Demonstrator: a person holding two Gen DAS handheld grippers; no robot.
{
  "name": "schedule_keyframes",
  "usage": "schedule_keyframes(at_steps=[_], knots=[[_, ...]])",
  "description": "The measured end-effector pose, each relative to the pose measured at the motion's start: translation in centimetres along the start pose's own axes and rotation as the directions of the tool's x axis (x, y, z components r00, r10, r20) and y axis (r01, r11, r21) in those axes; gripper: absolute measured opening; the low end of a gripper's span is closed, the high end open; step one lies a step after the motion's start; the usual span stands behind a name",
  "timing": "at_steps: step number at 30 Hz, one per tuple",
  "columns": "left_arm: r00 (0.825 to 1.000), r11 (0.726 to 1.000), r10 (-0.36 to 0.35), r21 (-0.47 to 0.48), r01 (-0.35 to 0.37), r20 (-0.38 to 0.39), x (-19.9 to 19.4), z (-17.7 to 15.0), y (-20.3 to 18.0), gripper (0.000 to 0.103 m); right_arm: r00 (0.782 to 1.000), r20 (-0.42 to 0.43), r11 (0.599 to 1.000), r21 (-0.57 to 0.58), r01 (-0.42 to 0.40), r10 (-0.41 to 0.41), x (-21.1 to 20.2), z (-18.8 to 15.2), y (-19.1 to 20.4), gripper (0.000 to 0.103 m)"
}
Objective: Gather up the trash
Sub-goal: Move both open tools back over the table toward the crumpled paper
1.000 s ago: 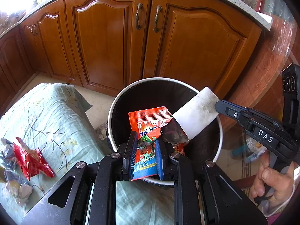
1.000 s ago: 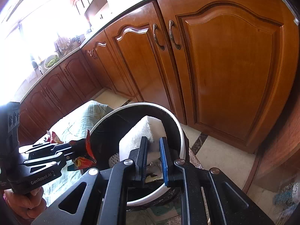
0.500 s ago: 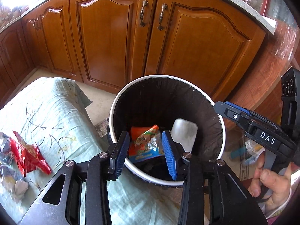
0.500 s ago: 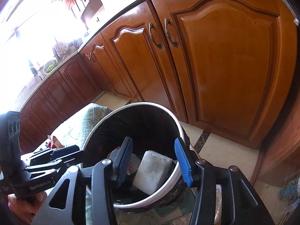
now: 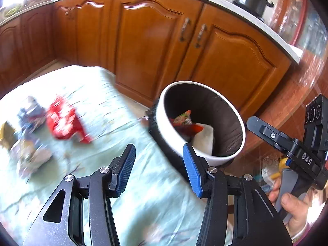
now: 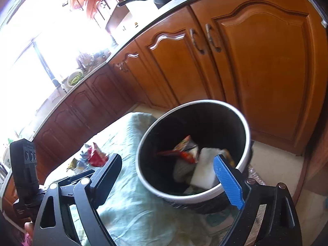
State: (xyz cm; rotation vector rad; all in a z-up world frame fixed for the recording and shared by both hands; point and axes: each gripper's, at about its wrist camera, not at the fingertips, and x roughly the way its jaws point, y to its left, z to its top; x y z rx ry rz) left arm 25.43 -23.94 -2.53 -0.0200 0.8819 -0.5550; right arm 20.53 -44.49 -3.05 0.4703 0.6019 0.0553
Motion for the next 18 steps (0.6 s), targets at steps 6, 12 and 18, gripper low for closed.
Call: schedule_keyframes(at_steps=[6, 12, 18], knots=[[0.999, 0.996, 0.045, -0.075, -0.043, 0.023, -3.1, -2.2, 3.6, 0.050, 0.998, -0.031, 0.998, -0.021, -0.054, 0.053, 0.4, -1.8, 3.2, 0.094], [0.996, 0.985, 0.085, -0.152, -0.079, 0.036, -5.5, -3.9, 7.4, 0.050, 0.994, -0.070, 0.995, -0.044, -0.092, 0.089, 1.6, -3.1, 5.9, 0.094], [0.992, 0.970, 0.117, -0.220, -0.105, 0.041, -7.2, -5.2, 10.7, 0.051, 0.986, -0.113, 0.989, -0.077, -0.128, 0.118, 3.0, -4.4, 8.7, 0.094]])
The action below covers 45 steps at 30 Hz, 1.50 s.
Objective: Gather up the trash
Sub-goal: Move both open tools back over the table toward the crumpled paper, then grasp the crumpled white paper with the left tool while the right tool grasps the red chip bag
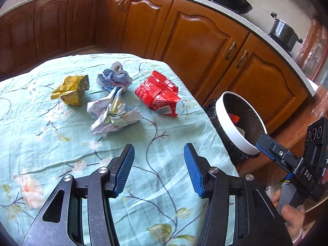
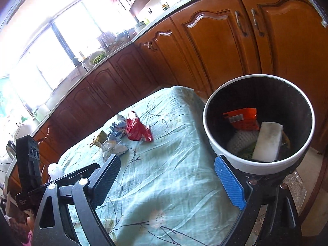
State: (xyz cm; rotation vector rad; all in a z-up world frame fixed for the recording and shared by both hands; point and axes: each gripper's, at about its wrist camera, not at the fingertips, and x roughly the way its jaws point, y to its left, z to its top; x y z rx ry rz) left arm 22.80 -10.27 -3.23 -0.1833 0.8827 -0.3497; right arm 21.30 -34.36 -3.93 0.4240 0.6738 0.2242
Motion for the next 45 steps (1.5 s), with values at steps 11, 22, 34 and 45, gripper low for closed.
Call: schedule_keyframes(at_steps=[11, 22, 34, 45], knots=[[0.999, 0.997, 0.037, -0.071, -0.036, 0.014, -0.9, 0.3, 3.9, 0.051, 0.998, -0.046, 0.998, -0.032, -0.049, 0.048, 2.8, 0.3, 2.9, 0.094], [0.999, 0.996, 0.030, -0.089, -0.033, -0.037, 0.9, 1.7, 5.6, 0.065, 0.992, -0.104, 0.996, -0.039, -0.078, 0.073, 6.6, 1.8, 4.0, 0.094], [0.993, 0.991, 0.095, -0.087, -0.101, -0.063, 5.9, 5.0, 5.7, 0.064, 0.979, -0.182, 0.992, -0.063, -0.105, 0.092, 13.7, 4.5, 5.3, 0.079], [0.995, 0.996, 0.081, -0.038, -0.083, -0.053, 6.0, 4.3, 4.8, 0.017, 0.985, -0.149, 0.994, -0.057, -0.091, 0.082, 11.9, 3.6, 4.4, 0.009]])
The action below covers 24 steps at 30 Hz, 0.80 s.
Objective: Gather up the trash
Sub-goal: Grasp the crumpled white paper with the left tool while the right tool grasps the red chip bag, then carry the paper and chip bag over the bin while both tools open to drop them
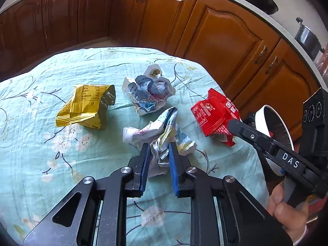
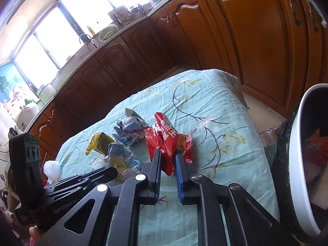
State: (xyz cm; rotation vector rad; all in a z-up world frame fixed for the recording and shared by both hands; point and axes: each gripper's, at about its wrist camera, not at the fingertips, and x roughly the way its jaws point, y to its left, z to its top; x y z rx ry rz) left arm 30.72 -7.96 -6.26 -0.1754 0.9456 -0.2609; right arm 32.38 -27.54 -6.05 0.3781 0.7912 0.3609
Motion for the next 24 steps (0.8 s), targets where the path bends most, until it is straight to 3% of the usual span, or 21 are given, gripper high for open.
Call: schedule_keyframes(at_steps=[9, 24], knots=[[0.997, 0.998, -0.067, 0.018, 0.067, 0.027, -3.5, -2.3, -1.2, 0.015, 0.997, 0.080, 1.000, 0.021, -0.005, 0.003, -6.5, -2.8, -0.7, 0.009], [0.989, 0.981, -0.145, 0.137, 0.139, 0.031, -5.8, -4.2, -8.1, 0.015, 0.989, 0.140, 0.997, 0.069, 0.040, -0.049, -12.3, -5.9, -2.9, 0.009]])
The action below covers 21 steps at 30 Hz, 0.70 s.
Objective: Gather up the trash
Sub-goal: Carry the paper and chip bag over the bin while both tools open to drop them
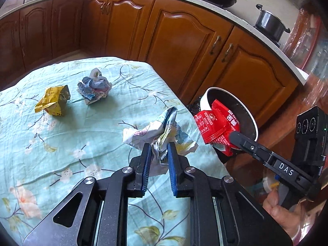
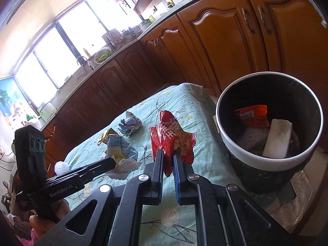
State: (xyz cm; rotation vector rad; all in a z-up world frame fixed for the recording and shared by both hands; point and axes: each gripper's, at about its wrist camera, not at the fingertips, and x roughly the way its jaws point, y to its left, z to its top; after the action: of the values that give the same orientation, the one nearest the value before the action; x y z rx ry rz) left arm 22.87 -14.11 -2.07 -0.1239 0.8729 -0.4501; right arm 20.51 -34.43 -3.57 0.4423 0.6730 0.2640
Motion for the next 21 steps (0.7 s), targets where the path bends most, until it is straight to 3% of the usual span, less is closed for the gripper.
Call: schedule_keyframes(at_steps=[21], knots=[[0.999, 0.993, -0.043, 0.111, 0.043, -0.002, 0.5, 0.4, -5.9, 0.015, 0.992, 0.100, 0.995, 0.060, 0.074, -0.080, -5.8, 0.4, -4.2, 0.009]])
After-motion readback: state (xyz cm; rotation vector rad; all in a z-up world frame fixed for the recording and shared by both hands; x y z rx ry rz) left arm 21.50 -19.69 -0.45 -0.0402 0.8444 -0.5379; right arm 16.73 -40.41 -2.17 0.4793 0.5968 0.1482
